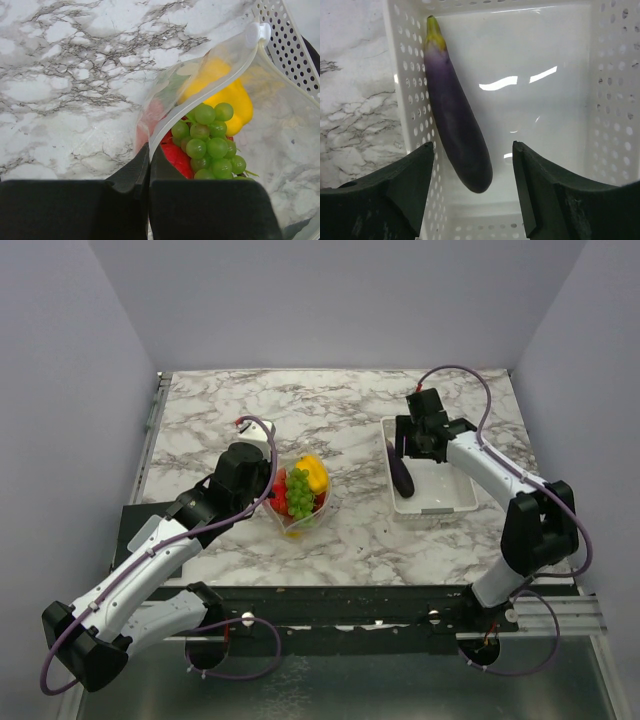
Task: Place the food in the zip-top bag and seal the zipper
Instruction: Pick up the fake vegetable from the bin.
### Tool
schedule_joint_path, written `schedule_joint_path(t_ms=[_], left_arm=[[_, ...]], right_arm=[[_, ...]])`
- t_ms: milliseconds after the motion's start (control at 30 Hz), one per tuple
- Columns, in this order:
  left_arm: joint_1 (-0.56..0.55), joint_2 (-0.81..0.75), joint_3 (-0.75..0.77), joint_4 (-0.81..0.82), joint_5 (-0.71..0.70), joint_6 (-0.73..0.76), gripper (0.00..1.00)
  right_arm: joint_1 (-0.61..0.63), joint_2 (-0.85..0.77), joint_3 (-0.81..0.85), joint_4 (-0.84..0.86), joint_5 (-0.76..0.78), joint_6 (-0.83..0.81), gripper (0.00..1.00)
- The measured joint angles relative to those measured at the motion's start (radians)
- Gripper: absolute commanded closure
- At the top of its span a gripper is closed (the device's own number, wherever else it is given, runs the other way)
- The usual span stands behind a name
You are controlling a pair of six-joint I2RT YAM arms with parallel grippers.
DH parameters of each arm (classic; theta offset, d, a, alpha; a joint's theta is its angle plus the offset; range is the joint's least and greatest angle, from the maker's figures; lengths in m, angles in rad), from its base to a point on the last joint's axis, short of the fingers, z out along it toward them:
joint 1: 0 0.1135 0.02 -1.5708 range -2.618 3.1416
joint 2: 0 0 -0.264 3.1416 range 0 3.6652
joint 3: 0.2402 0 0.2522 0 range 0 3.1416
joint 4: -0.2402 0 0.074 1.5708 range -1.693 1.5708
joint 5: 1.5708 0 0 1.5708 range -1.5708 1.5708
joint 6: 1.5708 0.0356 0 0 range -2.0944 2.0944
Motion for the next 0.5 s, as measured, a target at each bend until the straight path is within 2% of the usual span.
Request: schedule_joint_path(t_ms=[500], left_arm=[[0.0,0.007,0.0,0.003,0.0,0.0,1.0]], right_arm=[[-0.076,0.195,0.049,0.094,-0.142,-0.001,0.26]])
